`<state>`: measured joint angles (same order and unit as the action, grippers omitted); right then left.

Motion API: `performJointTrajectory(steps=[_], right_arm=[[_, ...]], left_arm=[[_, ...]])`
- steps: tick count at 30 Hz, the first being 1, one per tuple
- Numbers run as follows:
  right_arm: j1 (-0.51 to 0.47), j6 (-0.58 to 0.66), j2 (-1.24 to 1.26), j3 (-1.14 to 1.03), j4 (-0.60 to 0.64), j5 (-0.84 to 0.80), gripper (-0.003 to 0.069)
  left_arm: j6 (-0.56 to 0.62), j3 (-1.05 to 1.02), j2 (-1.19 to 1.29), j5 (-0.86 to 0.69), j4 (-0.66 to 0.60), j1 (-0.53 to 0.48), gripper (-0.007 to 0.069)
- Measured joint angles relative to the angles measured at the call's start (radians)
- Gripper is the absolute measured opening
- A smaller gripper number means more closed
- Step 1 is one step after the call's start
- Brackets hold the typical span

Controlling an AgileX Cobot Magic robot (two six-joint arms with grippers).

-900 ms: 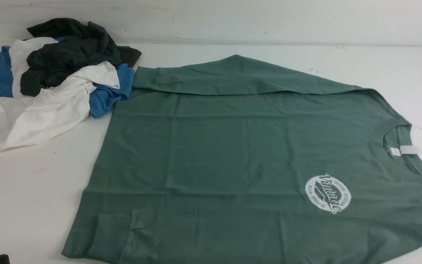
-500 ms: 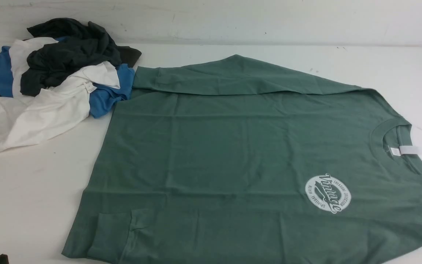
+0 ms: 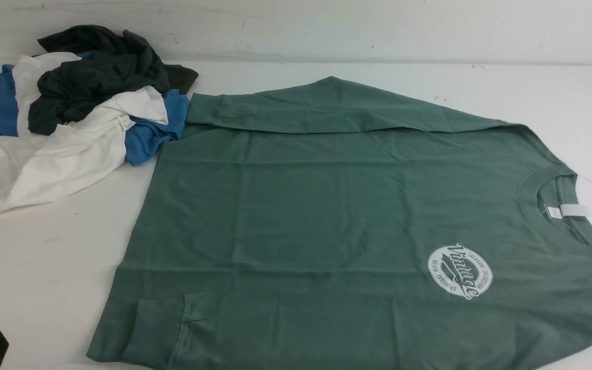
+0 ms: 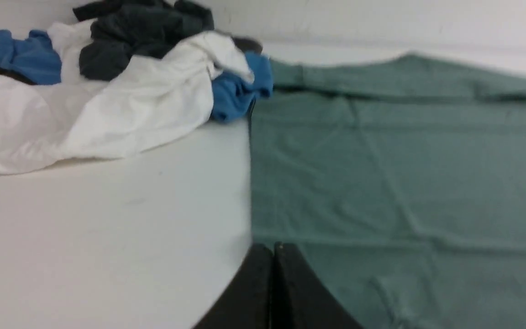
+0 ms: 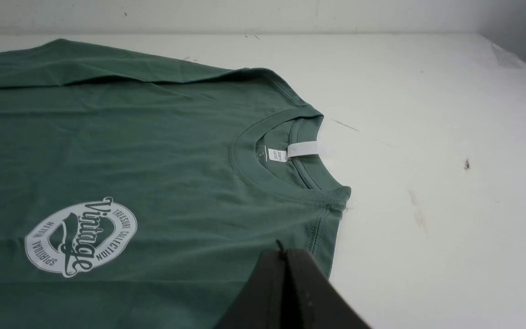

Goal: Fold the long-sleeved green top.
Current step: Use the left arm to clamp the cuff closest to it

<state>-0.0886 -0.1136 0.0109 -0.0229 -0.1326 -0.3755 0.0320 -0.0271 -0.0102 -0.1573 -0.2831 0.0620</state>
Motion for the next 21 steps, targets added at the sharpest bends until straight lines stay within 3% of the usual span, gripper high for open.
performJointTrajectory(steps=[5,9,15,18,21], right_arm=[[0.0,0.0,0.0,0.0,0.0,0.0,-0.0015],[0.0,0.006,0.0,0.0,-0.005,0.0,-0.0015],[0.0,0.007,0.0,-0.001,-0.004,0.015,-0.0015],[0.0,-0.003,0.0,-0.006,0.07,0.075,-0.0015],[0.0,-0.041,0.0,-0.006,0.241,0.188,-0.0015]], left_arm=[[-0.012,0.0,0.0,0.138,-0.156,0.0,-0.0008],[-0.015,0.0,0.0,0.213,-0.212,0.0,-0.0008],[-0.038,0.0,0.0,0.449,-0.271,0.0,-0.0008],[-0.041,0.002,0.0,0.526,-0.277,0.0,-0.0008],[-0.042,0.065,0.0,0.506,-0.28,0.0,-0.0008]])
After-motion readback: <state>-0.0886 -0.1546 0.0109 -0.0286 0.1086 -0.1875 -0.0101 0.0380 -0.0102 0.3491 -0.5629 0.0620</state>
